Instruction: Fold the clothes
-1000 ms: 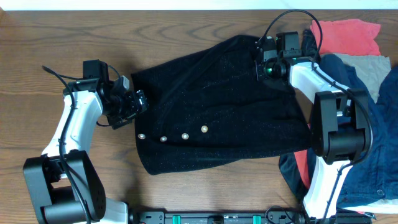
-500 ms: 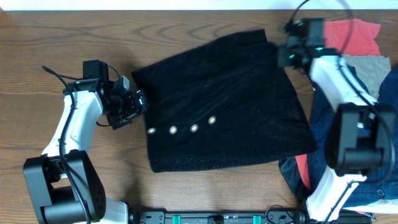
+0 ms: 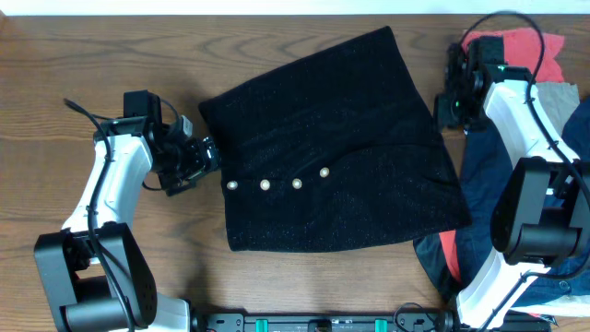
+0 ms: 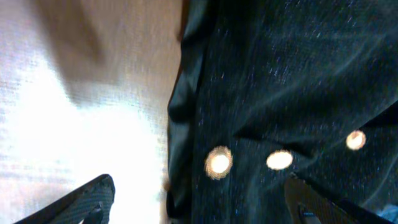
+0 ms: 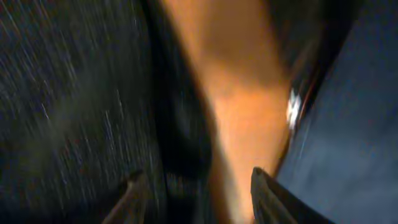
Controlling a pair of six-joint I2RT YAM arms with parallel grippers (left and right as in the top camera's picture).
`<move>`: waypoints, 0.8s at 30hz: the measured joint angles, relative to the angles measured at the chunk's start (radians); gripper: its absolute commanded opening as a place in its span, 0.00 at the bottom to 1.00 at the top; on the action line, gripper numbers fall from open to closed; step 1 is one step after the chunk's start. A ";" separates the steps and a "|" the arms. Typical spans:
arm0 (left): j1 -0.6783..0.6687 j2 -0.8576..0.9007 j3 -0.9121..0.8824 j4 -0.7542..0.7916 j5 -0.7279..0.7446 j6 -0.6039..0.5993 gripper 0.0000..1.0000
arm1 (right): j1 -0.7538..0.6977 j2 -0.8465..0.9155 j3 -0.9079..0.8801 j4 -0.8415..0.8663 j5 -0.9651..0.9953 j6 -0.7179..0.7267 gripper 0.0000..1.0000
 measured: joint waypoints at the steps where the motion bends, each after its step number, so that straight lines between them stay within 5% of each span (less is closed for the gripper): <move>1: 0.000 0.000 0.000 -0.020 0.000 0.000 0.88 | 0.000 0.000 0.000 -0.071 -0.005 0.000 0.53; 6: -0.015 0.000 0.000 -0.076 0.000 0.000 0.88 | -0.002 -0.002 -0.009 -0.241 -0.062 -0.016 0.51; 11: -0.086 0.000 -0.010 -0.055 0.001 0.000 0.88 | -0.002 -0.006 -0.060 -0.250 -0.108 -0.038 0.30; 16: -0.181 0.000 -0.098 -0.012 0.001 0.000 0.88 | -0.002 -0.006 -0.133 -0.243 -0.127 -0.037 0.29; 18: -0.200 0.000 -0.135 0.011 0.001 -0.002 0.89 | -0.002 -0.006 -0.164 -0.241 -0.135 -0.044 0.03; 24: -0.204 0.000 -0.220 0.085 0.001 -0.027 0.88 | -0.008 -0.007 -0.213 -0.227 -0.118 -0.010 0.01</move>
